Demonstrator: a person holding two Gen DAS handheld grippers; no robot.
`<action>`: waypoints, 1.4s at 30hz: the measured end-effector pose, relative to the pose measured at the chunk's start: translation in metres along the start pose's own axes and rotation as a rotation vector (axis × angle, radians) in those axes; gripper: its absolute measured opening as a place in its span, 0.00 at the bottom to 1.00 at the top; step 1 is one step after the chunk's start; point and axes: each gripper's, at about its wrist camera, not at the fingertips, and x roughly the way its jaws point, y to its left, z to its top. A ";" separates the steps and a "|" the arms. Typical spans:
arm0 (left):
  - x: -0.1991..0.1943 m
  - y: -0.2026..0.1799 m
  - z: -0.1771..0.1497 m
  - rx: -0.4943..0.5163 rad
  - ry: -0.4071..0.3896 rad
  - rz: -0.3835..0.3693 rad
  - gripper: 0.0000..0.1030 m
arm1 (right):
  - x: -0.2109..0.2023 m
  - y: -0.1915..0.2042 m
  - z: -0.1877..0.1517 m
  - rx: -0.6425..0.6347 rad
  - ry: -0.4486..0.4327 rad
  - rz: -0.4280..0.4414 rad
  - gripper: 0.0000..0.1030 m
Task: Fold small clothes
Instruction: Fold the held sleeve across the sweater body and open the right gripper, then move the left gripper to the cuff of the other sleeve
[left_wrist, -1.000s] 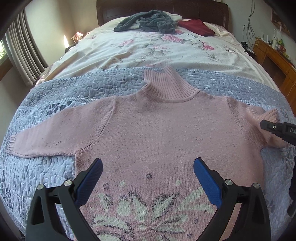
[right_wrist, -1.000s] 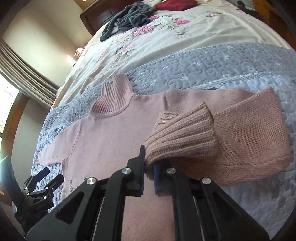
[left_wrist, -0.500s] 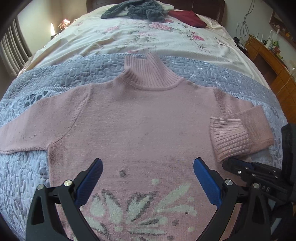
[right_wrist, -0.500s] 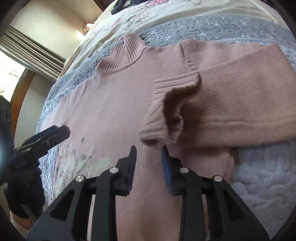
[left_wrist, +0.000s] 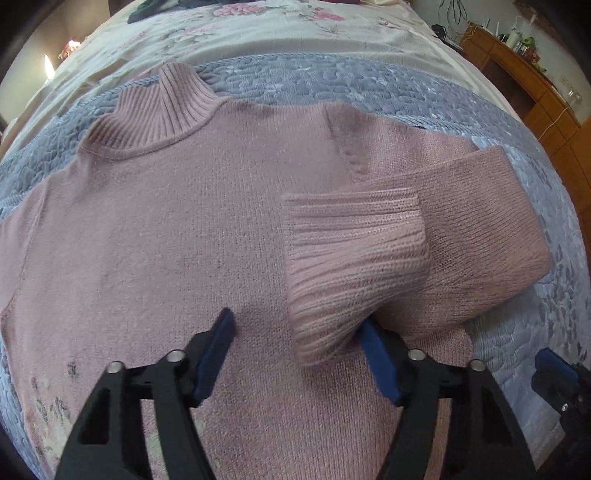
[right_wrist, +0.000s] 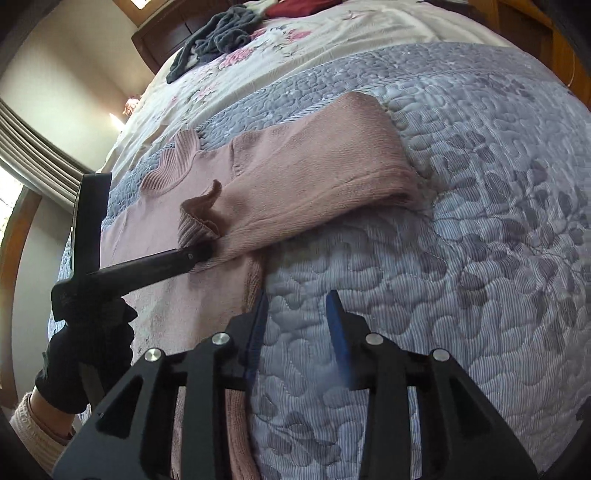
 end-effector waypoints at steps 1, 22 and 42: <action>-0.002 0.004 0.002 -0.013 -0.009 -0.031 0.33 | 0.000 -0.001 0.000 0.005 -0.001 0.000 0.32; -0.087 0.215 0.005 -0.320 -0.239 0.032 0.13 | 0.081 0.013 0.071 0.155 0.095 0.057 0.44; -0.120 0.306 -0.022 -0.497 -0.288 0.063 0.33 | 0.043 0.066 0.077 -0.002 0.018 -0.052 0.35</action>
